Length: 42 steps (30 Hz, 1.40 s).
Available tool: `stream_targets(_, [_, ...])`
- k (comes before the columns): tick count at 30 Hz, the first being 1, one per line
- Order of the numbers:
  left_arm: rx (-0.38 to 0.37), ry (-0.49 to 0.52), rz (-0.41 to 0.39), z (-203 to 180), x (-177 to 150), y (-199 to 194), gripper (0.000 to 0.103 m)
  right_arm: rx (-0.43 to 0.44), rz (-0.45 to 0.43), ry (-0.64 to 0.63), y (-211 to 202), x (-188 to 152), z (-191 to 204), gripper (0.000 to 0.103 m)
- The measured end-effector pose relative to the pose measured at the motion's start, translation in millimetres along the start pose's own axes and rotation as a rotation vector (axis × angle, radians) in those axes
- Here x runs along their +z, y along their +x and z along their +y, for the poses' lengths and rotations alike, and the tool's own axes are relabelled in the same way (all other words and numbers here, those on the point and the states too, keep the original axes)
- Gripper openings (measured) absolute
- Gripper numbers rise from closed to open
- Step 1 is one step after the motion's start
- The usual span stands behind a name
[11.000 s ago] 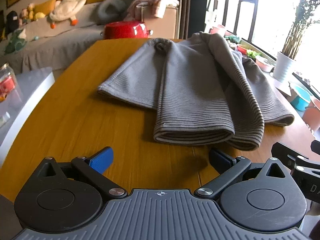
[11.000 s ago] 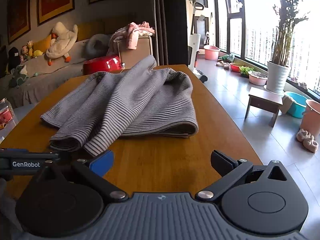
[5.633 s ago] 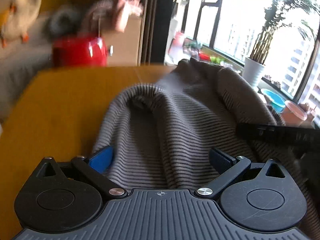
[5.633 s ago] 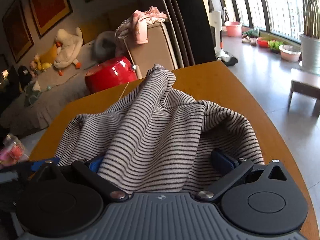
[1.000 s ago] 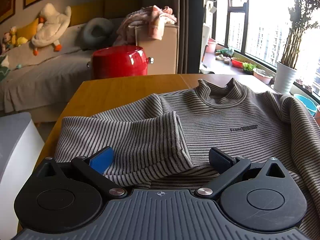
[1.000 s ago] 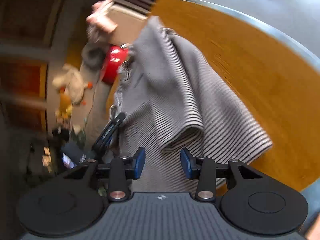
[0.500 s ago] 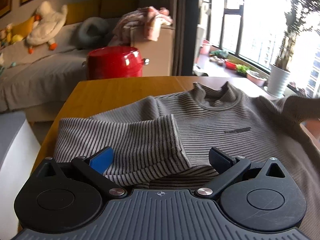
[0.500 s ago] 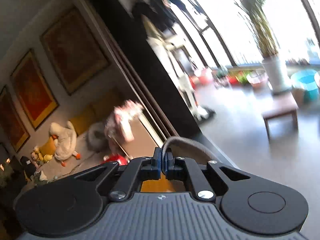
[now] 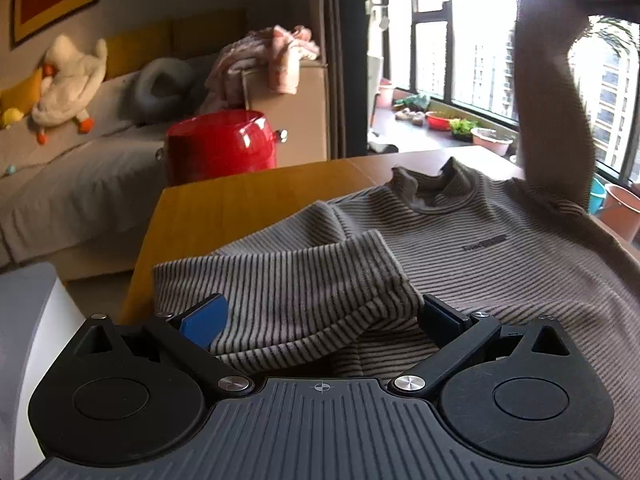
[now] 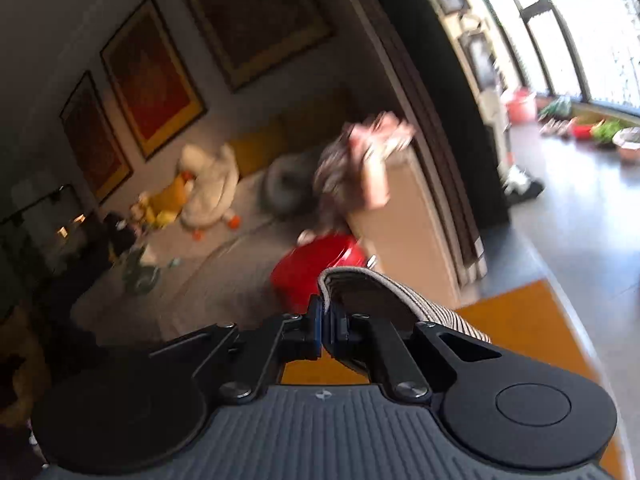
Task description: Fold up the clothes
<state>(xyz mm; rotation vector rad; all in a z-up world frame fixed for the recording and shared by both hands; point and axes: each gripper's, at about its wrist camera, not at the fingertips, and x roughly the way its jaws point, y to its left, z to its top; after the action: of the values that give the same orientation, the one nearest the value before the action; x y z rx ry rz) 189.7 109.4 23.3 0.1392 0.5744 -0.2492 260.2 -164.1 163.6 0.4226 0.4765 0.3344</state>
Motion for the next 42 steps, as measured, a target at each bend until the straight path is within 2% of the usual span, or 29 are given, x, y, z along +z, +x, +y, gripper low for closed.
stream_targets(3, [-0.004, 0.02, -0.009, -1, -1, -2, 0.102, 0.01, 0.038, -0.007, 14, -13, 12, 0.004])
stream_targets(8, [-0.005, 0.015, -0.017, -2, -2, 3, 0.098, 0.03, 0.011, -0.053, 14, -17, 23, 0.009])
stream_targets(12, [-0.005, 0.026, -0.013, -6, -4, 9, 0.086, 0.031, -0.019, -0.085, -6, -18, 17, 0.03])
stream_targets(14, [0.002, 0.027, -0.018, -7, -3, 11, 0.079, 0.027, -0.026, -0.095, -15, -19, 12, 0.033])
stream_targets(17, [-0.005, 0.021, -0.028, -8, -1, 12, 0.052, 0.015, 0.01, -0.085, -16, -28, 2, 0.034])
stream_targets(19, [-0.007, 0.013, -0.04, -6, 2, 10, 0.026, 0.007, 0.042, -0.077, -16, -36, -5, 0.035])
stream_targets(21, [0.004, 0.007, -0.058, -2, 7, 5, 0.018, -0.003, 0.068, -0.07, -18, -44, -14, 0.038])
stream_targets(27, [0.071, -0.063, -0.158, 26, 52, -27, 0.013, -0.042, 0.054, -0.043, -33, -64, -52, 0.044])
stream_targets(32, [0.07, -0.07, -0.219, 17, 114, -43, 0.013, -0.039, 0.033, 0.018, -50, -81, -95, 0.045])
stream_targets(36, [0.024, -0.044, -0.228, -25, 163, -30, 0.013, -0.049, -0.003, 0.054, -72, -91, -131, 0.046])
stream_targets(41, [-0.129, 0.006, -0.228, -109, 193, 6, 0.014, -0.105, -0.045, 0.118, -106, -98, -180, 0.048])
stream_targets(42, [-0.163, 0.02, -0.22, -127, 195, 14, 0.017, -0.124, -0.053, 0.132, -112, -100, -189, 0.049])
